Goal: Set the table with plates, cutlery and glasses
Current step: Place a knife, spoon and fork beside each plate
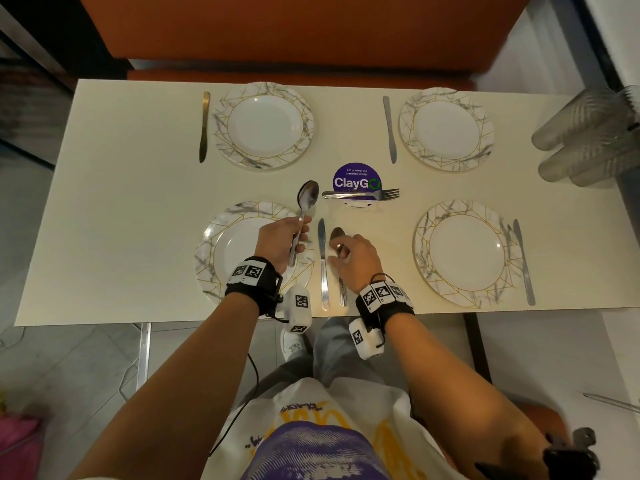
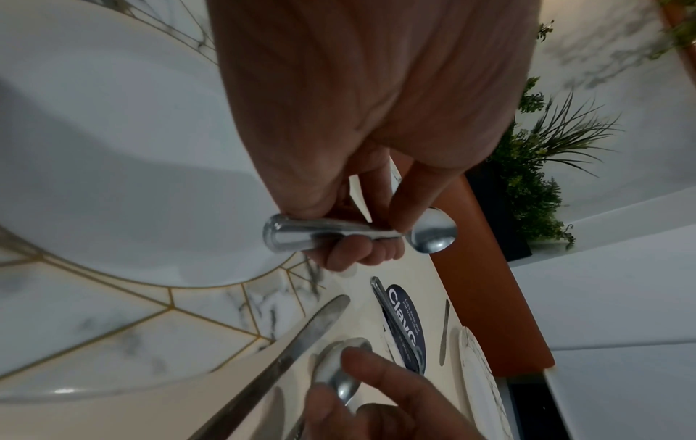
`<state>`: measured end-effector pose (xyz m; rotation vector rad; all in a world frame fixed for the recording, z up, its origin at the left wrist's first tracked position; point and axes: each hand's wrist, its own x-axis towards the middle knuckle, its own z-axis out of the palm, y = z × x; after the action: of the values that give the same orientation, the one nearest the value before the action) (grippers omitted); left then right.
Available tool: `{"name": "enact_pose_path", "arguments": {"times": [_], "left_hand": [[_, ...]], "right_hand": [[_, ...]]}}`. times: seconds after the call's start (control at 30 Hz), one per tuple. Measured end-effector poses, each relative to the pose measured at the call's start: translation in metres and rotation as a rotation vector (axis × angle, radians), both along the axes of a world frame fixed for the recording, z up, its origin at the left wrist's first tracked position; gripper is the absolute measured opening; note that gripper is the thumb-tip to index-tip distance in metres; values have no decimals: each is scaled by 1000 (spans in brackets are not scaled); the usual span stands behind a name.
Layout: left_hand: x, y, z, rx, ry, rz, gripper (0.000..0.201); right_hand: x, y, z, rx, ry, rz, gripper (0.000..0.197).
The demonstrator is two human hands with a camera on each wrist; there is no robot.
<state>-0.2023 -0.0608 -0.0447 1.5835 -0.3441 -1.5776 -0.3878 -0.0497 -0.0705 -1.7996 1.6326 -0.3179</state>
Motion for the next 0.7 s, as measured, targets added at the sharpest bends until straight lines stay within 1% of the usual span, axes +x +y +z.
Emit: {"name": "enact_pose_path", "arguments": {"times": [0.1,0.17,0.33,0.43,0.5,0.57,0.7], "left_hand": [[-8,1,2,-50,-15,-65,21],[-16,2,4,-71,-6,-95,20],[-42,-1,18,-87,-39,-213,18],[-65,-5,24,-103,-41,-234,14],[-82,-12,28,-118,-61,-265,12],[-102,-20,33,-127,-63,-295,14],[-156,-36,40,-161,-42,-365,20]], "right_hand": [[-5,-7,9,-48,-70,-65,15],[-7,-13,16,-74,-123,-112,12],[-17,-28,39,-127,-229,-206,17],[-31,-38,49,-112,-272,-255,20],[-44,-42,53,-97,-290,-289,18],[-63,-47,57,-84,-319,-321,17],[-119,-58,65,-53,-364,-408,19]]}}
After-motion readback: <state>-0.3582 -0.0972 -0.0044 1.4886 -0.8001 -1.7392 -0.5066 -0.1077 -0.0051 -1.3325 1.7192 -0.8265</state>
